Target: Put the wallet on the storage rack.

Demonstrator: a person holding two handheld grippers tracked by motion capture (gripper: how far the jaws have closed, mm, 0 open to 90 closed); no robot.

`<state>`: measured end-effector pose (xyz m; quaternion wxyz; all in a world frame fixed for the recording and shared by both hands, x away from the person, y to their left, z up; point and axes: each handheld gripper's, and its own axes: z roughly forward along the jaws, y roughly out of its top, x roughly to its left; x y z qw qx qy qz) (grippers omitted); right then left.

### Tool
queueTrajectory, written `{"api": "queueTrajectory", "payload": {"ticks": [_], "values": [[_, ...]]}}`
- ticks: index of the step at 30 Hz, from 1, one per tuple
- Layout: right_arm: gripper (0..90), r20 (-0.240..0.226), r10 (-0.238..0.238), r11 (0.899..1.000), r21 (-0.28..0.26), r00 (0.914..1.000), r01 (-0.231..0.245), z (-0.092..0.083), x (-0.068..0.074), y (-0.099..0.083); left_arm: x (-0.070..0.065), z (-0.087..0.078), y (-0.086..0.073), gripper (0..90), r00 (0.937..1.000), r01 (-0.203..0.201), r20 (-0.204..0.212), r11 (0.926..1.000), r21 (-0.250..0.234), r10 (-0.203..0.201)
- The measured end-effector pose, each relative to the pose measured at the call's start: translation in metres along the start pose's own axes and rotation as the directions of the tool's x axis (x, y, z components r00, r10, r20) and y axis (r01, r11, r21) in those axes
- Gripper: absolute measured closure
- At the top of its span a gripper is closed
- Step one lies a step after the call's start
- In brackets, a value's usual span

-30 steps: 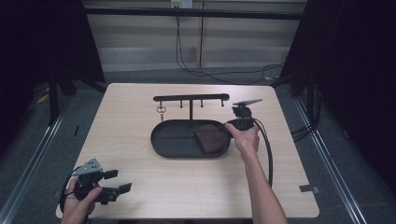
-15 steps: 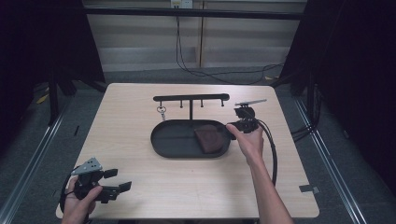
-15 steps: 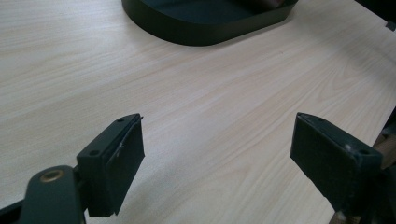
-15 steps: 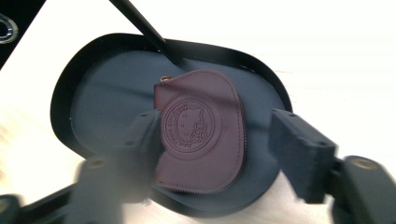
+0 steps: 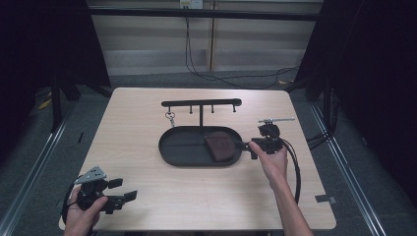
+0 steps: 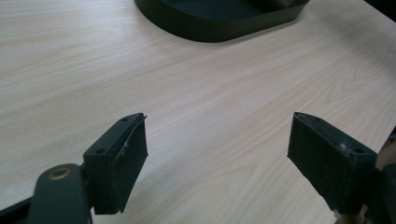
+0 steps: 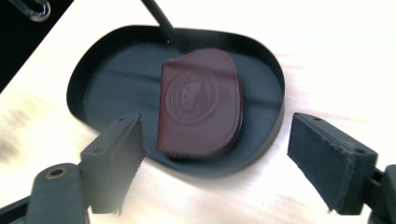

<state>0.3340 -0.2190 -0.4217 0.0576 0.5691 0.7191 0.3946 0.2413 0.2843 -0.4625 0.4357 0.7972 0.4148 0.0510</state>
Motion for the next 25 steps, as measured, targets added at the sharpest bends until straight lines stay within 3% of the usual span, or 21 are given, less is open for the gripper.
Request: {"api": "queueTrajectory", "payload": {"ticks": [6, 12, 19, 23, 25], "values": [[17.4, -0.019, -0.022, 0.999, -0.034, 0.9996, 0.021, -0.016, 0.004, -0.02, -0.001, -0.001, 0.0, 19.9, 1.0, -0.007, 0.005, 1.0, 0.001, 0.007], [16.1, -0.013, -0.033, 0.997, -0.066, 0.9994, 0.032, -0.032, 0.004, -0.052, -0.001, -0.002, -0.001, 19.9, 1.0, -0.001, 0.005, 1.0, -0.008, 0.001], [17.5, 0.03, -0.029, 0.995, -0.096, 0.9991, 0.032, -0.044, 0.0, -0.093, -0.002, -0.003, -0.001, 19.9, 0.9999, -0.011, 0.005, 0.9999, -0.011, 0.011], [17.6, 0.061, -0.038, 0.994, -0.097, 0.9974, 0.044, -0.052, -0.003, -0.104, -0.002, -0.006, -0.001, 19.9, 0.9999, -0.012, 0.003, 0.9996, -0.025, 0.012], [17.3, 0.074, -0.02, 0.993, -0.113, 0.9971, 0.028, -0.058, -0.007, -0.109, 0.0, -0.006, -0.001, 19.9, 0.9999, -0.01, -0.001, 0.9997, -0.021, 0.01]]}}
